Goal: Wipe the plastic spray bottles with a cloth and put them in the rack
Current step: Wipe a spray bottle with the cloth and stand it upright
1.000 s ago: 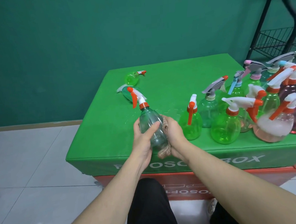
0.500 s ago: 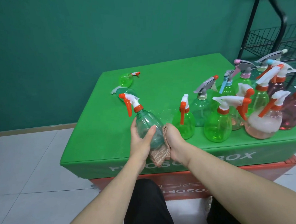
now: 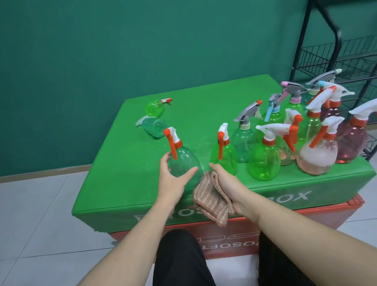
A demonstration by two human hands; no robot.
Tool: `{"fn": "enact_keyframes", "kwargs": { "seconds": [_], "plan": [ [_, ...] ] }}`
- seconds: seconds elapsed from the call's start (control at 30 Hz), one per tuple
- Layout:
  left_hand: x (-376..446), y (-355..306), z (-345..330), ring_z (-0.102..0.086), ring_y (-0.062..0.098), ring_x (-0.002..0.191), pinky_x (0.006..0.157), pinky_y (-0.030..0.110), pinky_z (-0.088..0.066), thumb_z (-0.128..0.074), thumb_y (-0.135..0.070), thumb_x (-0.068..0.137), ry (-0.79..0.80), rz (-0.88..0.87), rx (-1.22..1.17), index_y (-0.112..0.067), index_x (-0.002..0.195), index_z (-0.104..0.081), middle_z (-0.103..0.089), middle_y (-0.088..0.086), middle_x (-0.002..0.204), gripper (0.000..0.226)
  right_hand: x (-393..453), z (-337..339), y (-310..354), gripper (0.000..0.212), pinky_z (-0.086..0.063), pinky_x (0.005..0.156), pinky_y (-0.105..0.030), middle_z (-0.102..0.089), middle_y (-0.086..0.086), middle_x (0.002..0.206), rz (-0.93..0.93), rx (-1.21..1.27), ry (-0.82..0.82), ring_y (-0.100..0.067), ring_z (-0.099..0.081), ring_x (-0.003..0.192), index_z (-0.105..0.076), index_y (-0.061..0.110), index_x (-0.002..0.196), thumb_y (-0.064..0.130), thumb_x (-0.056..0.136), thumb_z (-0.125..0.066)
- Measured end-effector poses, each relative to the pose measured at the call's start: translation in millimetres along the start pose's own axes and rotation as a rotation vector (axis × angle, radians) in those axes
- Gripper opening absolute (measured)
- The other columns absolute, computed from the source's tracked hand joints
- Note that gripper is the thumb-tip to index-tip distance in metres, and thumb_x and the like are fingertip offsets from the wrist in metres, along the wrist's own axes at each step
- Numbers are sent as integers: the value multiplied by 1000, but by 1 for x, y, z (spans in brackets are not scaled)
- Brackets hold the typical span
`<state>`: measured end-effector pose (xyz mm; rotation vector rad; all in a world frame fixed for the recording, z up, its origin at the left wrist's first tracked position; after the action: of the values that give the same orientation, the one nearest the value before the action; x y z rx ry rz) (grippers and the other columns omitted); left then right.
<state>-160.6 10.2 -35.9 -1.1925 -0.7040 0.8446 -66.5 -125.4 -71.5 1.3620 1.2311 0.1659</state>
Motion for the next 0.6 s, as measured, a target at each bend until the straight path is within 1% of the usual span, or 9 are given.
{"fn": "enact_keyframes", "kwargs": {
  "seconds": [0.07, 0.13, 0.17, 0.23, 0.3, 0.4, 0.5, 0.6],
  "plan": [
    [-3, 2, -8, -47, 11, 128, 107, 28, -35, -89, -28, 76, 29, 10, 43, -42, 133, -35, -46, -6, 144, 80, -6, 8, -6, 38, -56, 66, -32, -63, -9, 71, -18, -15, 26, -23, -63, 59, -58, 13, 90, 50, 99, -52],
    [-8, 5, -19, -46, 13, 130, 110, 31, -35, -90, -28, 75, 62, 20, 56, -43, 132, -34, -46, -6, 145, 81, -11, 17, -9, 30, -55, 64, -31, -62, -7, 68, -17, -34, 36, -23, -62, 57, -54, 14, 90, 42, 99, -52],
    [-10, 6, -24, -47, 14, 131, 114, 35, -36, -90, -28, 74, 70, 27, 59, -44, 133, -34, -46, -6, 145, 82, -13, 22, -10, 27, -54, 63, -31, -62, -7, 67, -12, -40, 33, -23, -61, 56, -54, 13, 90, 39, 99, -52],
    [-13, 7, -32, -48, 15, 132, 116, 40, -37, -90, -28, 74, 80, 32, 65, -44, 134, -35, -46, -5, 147, 83, -16, 31, -11, 25, -53, 65, -32, -62, -7, 68, 1, -49, 21, -23, -60, 58, -55, 13, 91, 37, 98, -52],
    [-15, 4, -38, -46, 15, 133, 117, 40, -36, -90, -27, 74, 85, 22, 83, -45, 133, -35, -45, -5, 148, 83, -19, 39, -10, 24, -51, 68, -34, -61, -7, 69, 13, -47, 1, -23, -59, 59, -56, 13, 89, 35, 98, -51],
    [-15, 0, -47, -40, 17, 141, 121, 46, -31, -91, -29, 72, 99, 12, 130, -45, 137, -32, -40, -5, 153, 88, -21, 47, -8, 24, -50, 67, -34, -61, -6, 68, 32, -46, -15, -23, -58, 58, -56, 14, 86, 33, 99, -50],
    [-17, -5, -58, -32, 17, 146, 123, 41, -25, -90, -27, 74, 140, 6, 189, -32, 149, -31, -33, -2, 157, 95, -20, 53, -6, 24, -49, 74, -39, -62, -8, 70, 49, -59, -28, -25, -58, 65, -58, 12, 88, 32, 99, -51],
    [-14, -8, -65, -32, 17, 146, 122, 40, -24, -90, -25, 75, 131, 3, 194, -28, 151, -31, -32, 0, 156, 96, -19, 56, -3, 23, -49, 76, -43, -61, -11, 76, 63, -51, -35, -27, -58, 71, -58, 11, 93, 32, 98, -52]
  ]
}}
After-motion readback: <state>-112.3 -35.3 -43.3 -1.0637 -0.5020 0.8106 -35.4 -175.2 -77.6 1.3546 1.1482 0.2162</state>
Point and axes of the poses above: each hand's wrist, its own x-axis towards the middle knuckle, its own z-axis out of the back of the hand, y = z × x, the point moved 9 cm from there along x, towards the middle knuckle
